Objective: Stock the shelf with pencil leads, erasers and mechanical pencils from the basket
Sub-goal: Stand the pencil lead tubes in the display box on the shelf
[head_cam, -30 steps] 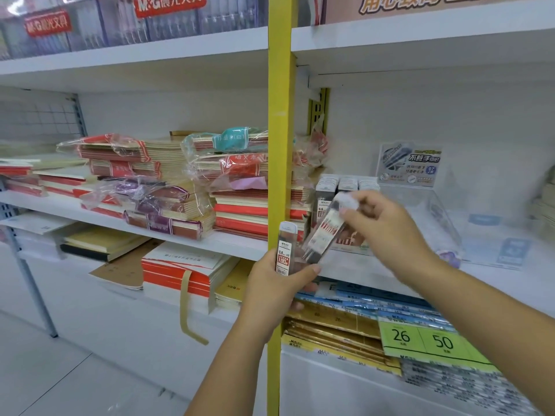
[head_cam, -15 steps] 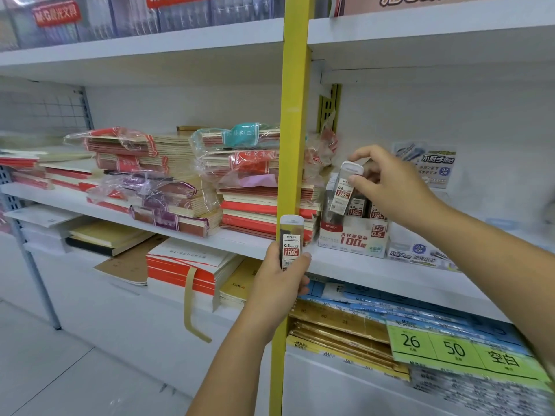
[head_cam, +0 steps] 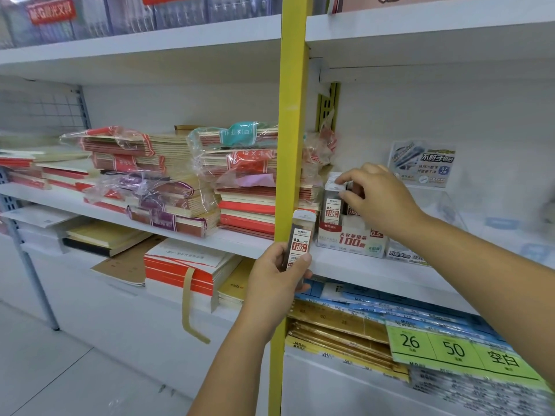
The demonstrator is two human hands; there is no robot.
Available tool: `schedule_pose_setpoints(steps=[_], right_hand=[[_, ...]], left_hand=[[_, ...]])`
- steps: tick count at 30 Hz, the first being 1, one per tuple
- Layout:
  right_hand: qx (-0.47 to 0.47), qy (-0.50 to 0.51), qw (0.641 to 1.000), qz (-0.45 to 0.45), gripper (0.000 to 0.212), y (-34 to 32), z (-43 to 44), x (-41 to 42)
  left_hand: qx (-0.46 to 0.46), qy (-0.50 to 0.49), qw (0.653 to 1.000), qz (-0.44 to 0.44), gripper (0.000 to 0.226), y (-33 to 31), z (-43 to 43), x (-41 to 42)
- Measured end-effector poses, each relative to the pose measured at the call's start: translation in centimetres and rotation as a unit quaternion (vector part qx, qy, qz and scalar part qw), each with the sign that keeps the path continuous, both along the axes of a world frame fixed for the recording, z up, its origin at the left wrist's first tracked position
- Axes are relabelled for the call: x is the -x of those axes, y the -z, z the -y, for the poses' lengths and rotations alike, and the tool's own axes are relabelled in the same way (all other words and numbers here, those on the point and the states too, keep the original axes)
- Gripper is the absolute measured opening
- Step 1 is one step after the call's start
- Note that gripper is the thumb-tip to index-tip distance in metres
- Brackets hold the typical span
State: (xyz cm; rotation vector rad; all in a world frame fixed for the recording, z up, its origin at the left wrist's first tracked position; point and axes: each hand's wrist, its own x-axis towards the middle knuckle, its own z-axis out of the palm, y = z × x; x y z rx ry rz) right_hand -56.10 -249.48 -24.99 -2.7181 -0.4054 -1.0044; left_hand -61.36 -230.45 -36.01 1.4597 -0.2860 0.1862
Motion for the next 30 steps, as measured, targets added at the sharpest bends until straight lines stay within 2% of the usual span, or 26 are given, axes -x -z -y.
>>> schedule_pose_setpoints(steps=[3, 5, 7, 9, 13, 16, 18, 20, 25, 27, 30], right_hand=[[-0.057, -0.055, 0.997, 0.023, 0.023, 0.0, -0.5, 2.1], [-0.141, -0.131, 0.980, -0.056, 0.020, 0.2, -1.0, 4.0], [-0.216, -0.202, 0.937, -0.183, 0.019, 0.7, -1.6, 5.5], [-0.245, -0.224, 0.915, -0.230, 0.022, 1.2, -1.8, 6.1], [-0.296, -0.205, 0.916, -0.176, 0.013, 0.8, -1.1, 6.3], [-0.332, -0.177, 0.925, -0.055, 0.010, -0.6, 0.1, 5.9], [-0.323, -0.180, 0.929, 0.024, 0.014, -1.8, 0.7, 5.6], [-0.268, -0.178, 0.945, 0.054, 0.017, -2.3, 0.9, 5.2], [-0.109, -0.136, 0.984, 0.033, 0.018, -1.5, 0.2, 3.6], [-0.098, -0.117, 0.988, 0.009, 0.019, -1.5, 0.0, 2.7], [-0.139, -0.094, 0.985, -0.035, 0.021, -1.6, 0.1, 1.2]], left_hand=[[-0.011, 0.007, 1.000, 0.008, 0.014, -0.3, 0.3, 0.1], [-0.014, 0.015, 1.000, 0.014, 0.013, -0.5, 0.7, 0.1], [-0.007, 0.026, 1.000, 0.015, 0.012, -0.7, 1.1, 0.2], [-0.004, 0.035, 0.999, 0.016, 0.012, -0.9, 1.6, 0.2], [-0.041, 0.008, 0.998, 0.048, 0.016, -1.0, 2.6, -0.1], [-0.156, -0.087, 0.978, 0.106, 0.037, -0.8, 3.3, -0.6], [-0.234, -0.130, 0.951, 0.155, 0.047, -0.5, 3.6, -0.7], [-0.280, -0.139, 0.932, 0.181, 0.054, 0.0, 3.9, -0.9], [-0.336, -0.121, 0.913, 0.196, 0.064, 0.9, 4.2, -1.7], [-0.335, -0.116, 0.914, 0.195, 0.065, 1.1, 4.2, -1.9], [-0.346, -0.114, 0.910, 0.198, 0.067, 1.4, 4.3, -2.1]])
